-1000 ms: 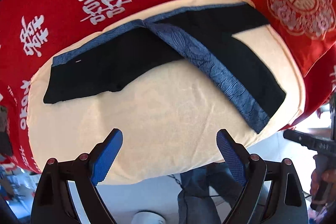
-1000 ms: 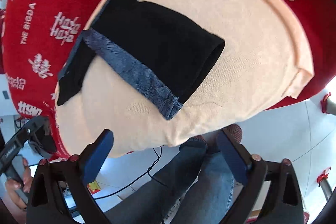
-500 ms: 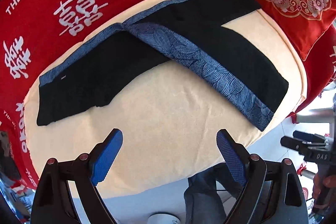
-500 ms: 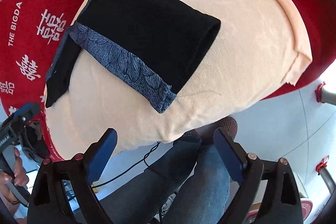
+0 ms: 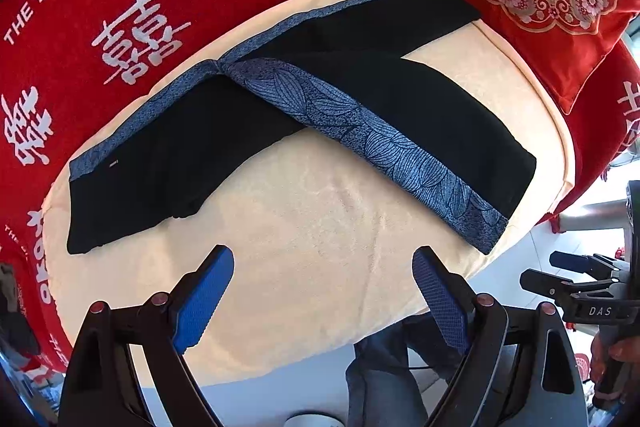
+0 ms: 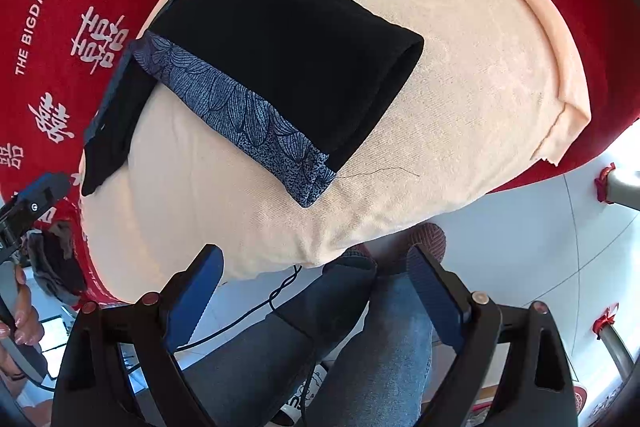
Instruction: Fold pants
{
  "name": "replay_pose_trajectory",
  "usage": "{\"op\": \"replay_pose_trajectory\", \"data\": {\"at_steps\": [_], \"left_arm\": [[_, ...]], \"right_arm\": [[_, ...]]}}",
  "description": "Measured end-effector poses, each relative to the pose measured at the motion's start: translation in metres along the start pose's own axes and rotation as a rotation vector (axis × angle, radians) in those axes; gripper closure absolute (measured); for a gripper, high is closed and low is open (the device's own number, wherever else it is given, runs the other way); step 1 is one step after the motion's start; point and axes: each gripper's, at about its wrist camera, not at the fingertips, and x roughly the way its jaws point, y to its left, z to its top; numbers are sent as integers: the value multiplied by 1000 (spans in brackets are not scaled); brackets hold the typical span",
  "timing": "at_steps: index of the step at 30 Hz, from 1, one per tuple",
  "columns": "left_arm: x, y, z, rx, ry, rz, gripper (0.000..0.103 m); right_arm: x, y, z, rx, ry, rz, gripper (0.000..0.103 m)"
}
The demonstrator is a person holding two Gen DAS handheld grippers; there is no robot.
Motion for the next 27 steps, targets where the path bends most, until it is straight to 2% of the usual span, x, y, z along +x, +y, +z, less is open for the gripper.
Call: {"op": "replay_pose_trajectory", "data": {"at_steps": [11, 19, 20, 23, 27], "left_arm": [[11, -2, 3, -2, 13, -9, 11], [26, 0, 4, -11, -9, -23, 11], [29, 1, 5, -11, -11, -24, 11], [42, 2, 11, -12, -21, -30, 11], [59, 5, 22, -32, -55, -59, 11]], "right_arm": [[4, 0, -2, -7, 9, -13, 8], [16, -4, 4, -37, 1, -1, 8], [17, -5, 5, -40, -6, 2, 10], [19, -11, 9, -42, -40, 30, 25], [24, -22, 13, -31, -82, 83, 26]]}}
